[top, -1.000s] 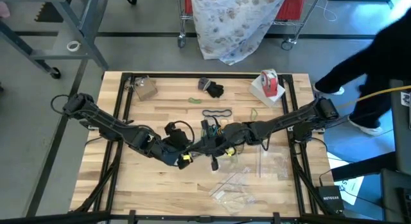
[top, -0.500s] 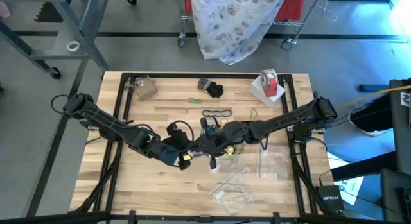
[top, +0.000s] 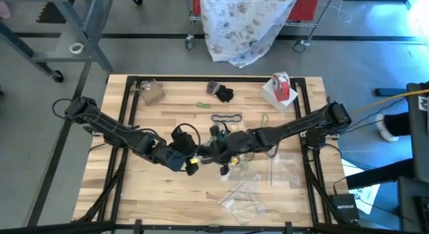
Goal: Sort rubber bands
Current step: Put the black rubber band into the transparent zip bag
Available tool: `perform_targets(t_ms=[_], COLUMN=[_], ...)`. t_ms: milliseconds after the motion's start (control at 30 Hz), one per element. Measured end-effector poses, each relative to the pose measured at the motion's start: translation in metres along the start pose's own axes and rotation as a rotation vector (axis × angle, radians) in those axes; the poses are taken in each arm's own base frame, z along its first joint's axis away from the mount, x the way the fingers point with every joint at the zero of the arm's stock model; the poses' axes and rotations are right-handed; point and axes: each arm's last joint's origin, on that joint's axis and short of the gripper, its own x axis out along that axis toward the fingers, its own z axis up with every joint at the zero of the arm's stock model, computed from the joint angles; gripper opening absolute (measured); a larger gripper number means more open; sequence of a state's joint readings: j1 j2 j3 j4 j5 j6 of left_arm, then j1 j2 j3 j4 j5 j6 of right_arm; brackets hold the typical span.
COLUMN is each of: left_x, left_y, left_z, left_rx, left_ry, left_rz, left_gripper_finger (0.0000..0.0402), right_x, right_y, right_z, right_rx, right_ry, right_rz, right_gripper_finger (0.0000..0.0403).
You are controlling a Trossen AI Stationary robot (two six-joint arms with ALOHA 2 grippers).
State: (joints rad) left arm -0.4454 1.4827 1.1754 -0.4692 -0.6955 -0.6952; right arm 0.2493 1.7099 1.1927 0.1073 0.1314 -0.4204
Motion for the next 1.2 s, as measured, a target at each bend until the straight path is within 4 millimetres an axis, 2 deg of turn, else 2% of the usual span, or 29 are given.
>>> perform_targets(t_ms=[67, 200, 333, 667, 933, 1033, 1200], left_x=[0.0, 0.001, 0.002, 0.002, 0.007, 0.014, 0.019], left_y=[0.0, 0.001, 0.0, 0.0, 0.0, 0.003, 0.01], left_z=[-0.001, -0.001, -0.002, -0.002, 0.003, 0.003, -0.001], left_rx=[0.004, 0.023, 0.028, 0.013, -0.006, -0.006, 0.004], left_ry=[0.003, 0.005, 0.011, 0.008, -0.013, -0.006, 0.039], left_rz=[0.004, 0.011, 0.01, 0.004, -0.004, 0.022, 0.073], left_gripper_finger=[0.0, 0.0, 0.0, 0.0, 0.0, 0.0, 0.0], right_x=[0.0, -0.004, -0.003, -0.005, 0.001, 0.007, 0.002], right_y=[0.001, -0.004, -0.002, -0.006, -0.006, -0.005, -0.004], right_z=[-0.004, 0.002, -0.003, -0.019, -0.017, -0.023, -0.022], right_rx=[0.015, 0.048, 0.045, 0.151, 0.322, 0.362, 0.357], right_ry=[0.043, 0.028, 0.079, 0.276, 0.184, 0.205, 0.213], right_rz=[0.002, -0.074, -0.072, -0.252, -0.203, -0.192, -0.139], right_gripper_finger=[0.0001, 0.0001, 0.0001, 0.0001, 0.0005, 0.0035, 0.0125])
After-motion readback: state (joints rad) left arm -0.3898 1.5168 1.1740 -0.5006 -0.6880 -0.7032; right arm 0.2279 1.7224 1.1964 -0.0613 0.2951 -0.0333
